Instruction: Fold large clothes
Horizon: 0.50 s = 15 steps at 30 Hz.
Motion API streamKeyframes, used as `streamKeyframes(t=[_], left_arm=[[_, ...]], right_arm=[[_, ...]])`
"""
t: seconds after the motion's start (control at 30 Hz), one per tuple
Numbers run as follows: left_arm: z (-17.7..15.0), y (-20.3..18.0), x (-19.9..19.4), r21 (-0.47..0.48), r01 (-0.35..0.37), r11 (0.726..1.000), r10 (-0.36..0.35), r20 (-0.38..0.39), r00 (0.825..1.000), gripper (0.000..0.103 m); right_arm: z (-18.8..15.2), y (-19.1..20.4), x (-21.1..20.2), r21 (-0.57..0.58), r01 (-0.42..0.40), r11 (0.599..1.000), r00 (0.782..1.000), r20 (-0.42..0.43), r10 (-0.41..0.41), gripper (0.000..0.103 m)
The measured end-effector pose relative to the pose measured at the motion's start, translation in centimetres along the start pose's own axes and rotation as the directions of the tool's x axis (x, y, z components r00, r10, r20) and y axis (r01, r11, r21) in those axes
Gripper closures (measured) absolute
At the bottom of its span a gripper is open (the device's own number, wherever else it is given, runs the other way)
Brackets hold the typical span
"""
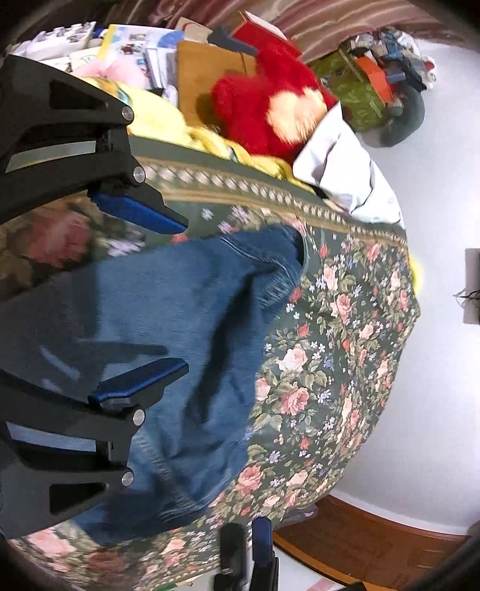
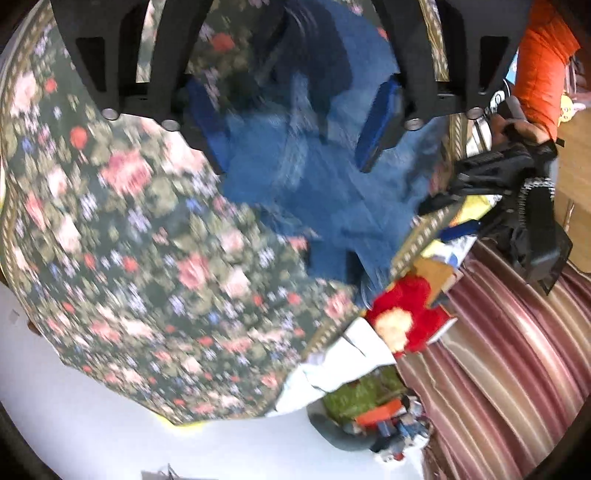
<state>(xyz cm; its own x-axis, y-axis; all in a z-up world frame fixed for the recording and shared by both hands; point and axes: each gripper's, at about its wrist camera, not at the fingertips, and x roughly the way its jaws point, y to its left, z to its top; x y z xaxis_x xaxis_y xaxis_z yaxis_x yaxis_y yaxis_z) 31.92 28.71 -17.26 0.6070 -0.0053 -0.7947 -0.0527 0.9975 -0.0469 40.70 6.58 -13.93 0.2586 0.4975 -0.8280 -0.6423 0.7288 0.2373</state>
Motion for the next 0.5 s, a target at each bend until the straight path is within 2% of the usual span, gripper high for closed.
streamKeyframes(t=[0.17,0.27,0.43,0.5], left_arm=[[3.0,0.0,5.2,-0.030,-0.055,0.998,0.053,-0.072,0.996,0.032],[3.3,0.9,7.2,-0.087,-0.041,0.995,0.033,-0.090,0.995,0.029],[2.2,2.6,8.0,-0.178,-0.004,0.984,-0.011,-0.081,0.997,0.023],[1.9,3.0,7.6,-0.198,-0.001,0.980,-0.014,-0.073,0.997,0.023]], right_arm=[[0.8,1.1,6.4,-0.031,0.002,1.000,0.995,-0.099,-0.005,0.033],[-0.1,0.0,9.6,-0.062,0.079,0.995,0.986,-0.140,-0.087,0.033],[-1.1,-3.8,9.4,0.012,-0.008,1.000,0.991,-0.131,0.009,0.033],[-1.4,-4.7,8.4,0.028,0.002,1.000,0.993,-0.122,0.001,0.033]])
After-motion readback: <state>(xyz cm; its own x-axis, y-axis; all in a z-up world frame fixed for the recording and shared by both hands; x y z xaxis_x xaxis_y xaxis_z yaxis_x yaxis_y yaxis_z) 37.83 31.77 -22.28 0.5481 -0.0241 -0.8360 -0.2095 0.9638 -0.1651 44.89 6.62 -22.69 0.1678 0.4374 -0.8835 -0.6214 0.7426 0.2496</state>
